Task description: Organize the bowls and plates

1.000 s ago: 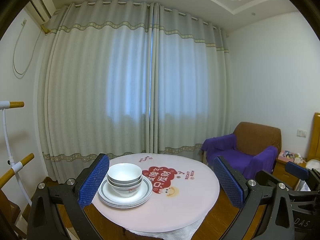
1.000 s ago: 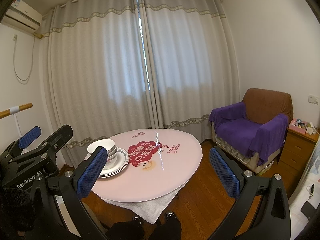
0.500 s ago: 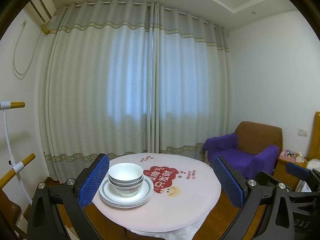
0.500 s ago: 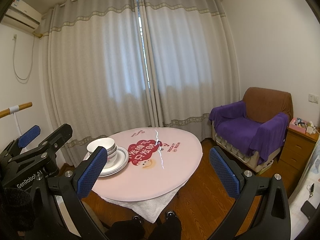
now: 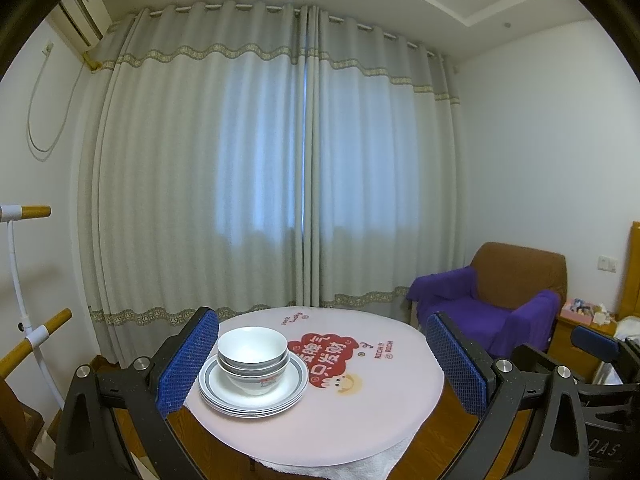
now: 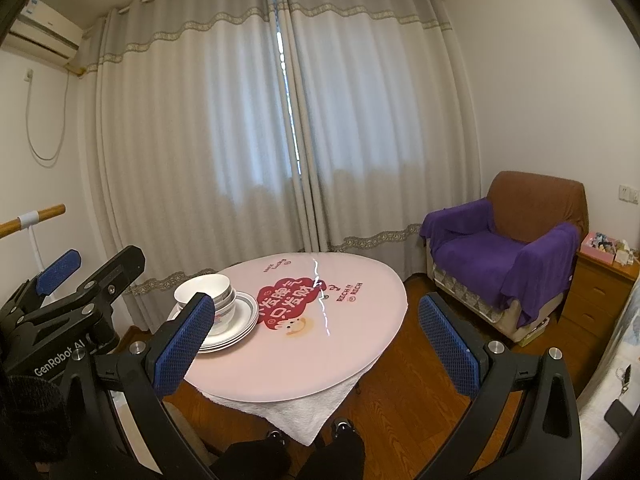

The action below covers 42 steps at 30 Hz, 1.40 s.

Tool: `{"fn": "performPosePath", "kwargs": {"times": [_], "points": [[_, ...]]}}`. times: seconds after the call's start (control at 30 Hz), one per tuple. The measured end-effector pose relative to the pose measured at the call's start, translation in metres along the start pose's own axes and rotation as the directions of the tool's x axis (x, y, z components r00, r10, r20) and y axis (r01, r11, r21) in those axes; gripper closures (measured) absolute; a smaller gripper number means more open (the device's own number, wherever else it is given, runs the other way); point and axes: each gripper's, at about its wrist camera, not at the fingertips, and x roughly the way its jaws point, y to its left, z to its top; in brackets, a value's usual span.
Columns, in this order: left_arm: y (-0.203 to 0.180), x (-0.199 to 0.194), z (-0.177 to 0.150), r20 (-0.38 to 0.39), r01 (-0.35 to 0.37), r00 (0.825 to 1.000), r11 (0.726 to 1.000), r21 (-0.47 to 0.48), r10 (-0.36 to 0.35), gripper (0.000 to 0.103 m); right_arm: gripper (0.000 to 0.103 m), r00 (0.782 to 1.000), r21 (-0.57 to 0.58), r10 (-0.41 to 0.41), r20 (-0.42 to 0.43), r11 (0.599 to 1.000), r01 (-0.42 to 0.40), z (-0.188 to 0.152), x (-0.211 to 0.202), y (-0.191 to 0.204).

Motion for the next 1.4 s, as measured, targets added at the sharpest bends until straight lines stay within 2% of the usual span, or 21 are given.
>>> {"fn": "performPosePath", "kwargs": {"times": [1.4], "points": [[0.0018, -0.002, 0.0001, 0.004, -0.011, 1.0, 1.0, 0.01, 0.011, 0.001, 0.0, 1.0, 0.006, 0.001, -0.006, 1.0, -0.001, 0.0001, 0.0015, -0.0002]]}}
